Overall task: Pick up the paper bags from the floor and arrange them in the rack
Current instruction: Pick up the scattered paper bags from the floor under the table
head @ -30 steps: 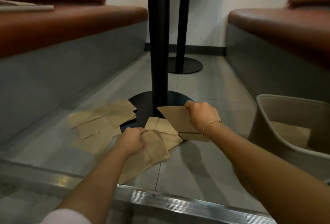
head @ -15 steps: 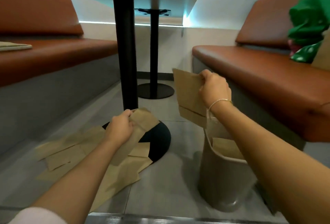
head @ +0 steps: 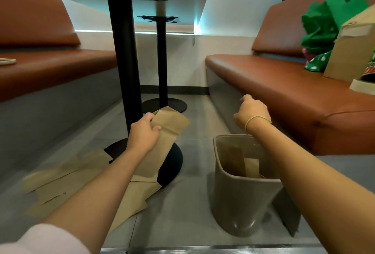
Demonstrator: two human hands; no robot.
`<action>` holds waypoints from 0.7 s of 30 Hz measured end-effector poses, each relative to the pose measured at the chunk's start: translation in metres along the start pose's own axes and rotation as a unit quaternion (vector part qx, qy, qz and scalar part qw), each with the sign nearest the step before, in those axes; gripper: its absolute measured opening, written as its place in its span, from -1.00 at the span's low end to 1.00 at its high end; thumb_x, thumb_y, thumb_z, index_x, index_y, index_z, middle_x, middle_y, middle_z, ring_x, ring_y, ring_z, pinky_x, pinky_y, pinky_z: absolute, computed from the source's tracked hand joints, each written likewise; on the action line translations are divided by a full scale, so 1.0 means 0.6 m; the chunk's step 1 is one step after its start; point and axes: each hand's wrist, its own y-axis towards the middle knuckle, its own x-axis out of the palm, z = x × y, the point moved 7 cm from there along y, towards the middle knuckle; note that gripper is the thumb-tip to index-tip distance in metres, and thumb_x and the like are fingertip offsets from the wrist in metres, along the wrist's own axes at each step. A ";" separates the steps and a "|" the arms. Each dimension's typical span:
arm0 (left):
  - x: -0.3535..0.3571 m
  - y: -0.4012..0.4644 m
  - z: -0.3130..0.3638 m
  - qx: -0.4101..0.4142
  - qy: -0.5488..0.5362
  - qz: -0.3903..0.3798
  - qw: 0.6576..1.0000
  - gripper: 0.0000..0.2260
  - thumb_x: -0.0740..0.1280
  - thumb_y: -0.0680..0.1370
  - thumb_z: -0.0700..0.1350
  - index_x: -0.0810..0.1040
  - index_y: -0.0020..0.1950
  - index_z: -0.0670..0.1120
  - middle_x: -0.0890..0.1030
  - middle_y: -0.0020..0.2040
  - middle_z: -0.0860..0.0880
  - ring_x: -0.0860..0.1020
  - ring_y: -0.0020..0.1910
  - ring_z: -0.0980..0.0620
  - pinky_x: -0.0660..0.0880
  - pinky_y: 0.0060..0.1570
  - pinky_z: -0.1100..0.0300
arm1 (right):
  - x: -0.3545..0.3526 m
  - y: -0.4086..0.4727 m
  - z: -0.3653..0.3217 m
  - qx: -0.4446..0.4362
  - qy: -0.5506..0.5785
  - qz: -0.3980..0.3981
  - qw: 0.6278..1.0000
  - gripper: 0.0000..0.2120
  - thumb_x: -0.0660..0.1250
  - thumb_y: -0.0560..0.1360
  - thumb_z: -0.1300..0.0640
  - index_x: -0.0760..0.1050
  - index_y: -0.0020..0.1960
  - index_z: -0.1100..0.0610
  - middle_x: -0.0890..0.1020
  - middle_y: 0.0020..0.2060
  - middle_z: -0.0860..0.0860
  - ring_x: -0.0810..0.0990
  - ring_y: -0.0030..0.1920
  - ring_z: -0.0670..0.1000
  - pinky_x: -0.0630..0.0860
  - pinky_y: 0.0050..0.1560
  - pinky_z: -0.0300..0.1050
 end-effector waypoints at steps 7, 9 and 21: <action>0.023 -0.010 0.072 0.045 -0.043 -0.018 0.998 -0.97 0.31 0.56 -0.12 0.48 -0.04 -0.06 0.51 -0.19 0.05 0.47 -0.18 0.09 0.38 -0.28 0.24 | 0.048 -0.054 -0.119 -0.223 0.045 -0.148 0.962 -0.39 0.40 0.45 0.08 0.24 0.43 -0.01 0.45 0.30 0.07 0.47 0.25 0.11 0.43 0.21 -0.07; 0.030 -0.014 0.097 0.064 -0.052 -0.028 0.996 -0.95 0.32 0.55 -0.11 0.50 -0.02 -0.06 0.54 -0.15 0.02 0.48 -0.09 0.04 0.41 -0.16 0.18 | 0.040 -0.055 -0.136 -0.254 0.017 -0.123 0.959 -0.57 0.28 0.53 0.13 0.34 0.38 0.01 0.51 0.24 0.08 0.51 0.18 0.11 0.45 0.14 -0.10; 0.049 -0.005 0.039 0.004 -0.020 -0.036 0.999 -0.76 0.36 0.53 -0.14 0.46 0.18 -0.06 0.48 0.04 0.05 0.48 0.01 0.08 0.41 -0.03 0.22 | -0.081 -0.012 -0.068 -0.082 -0.096 0.096 0.987 -0.66 0.07 0.56 0.27 0.49 0.25 0.15 0.51 0.20 0.21 0.47 0.22 0.27 0.42 0.14 0.04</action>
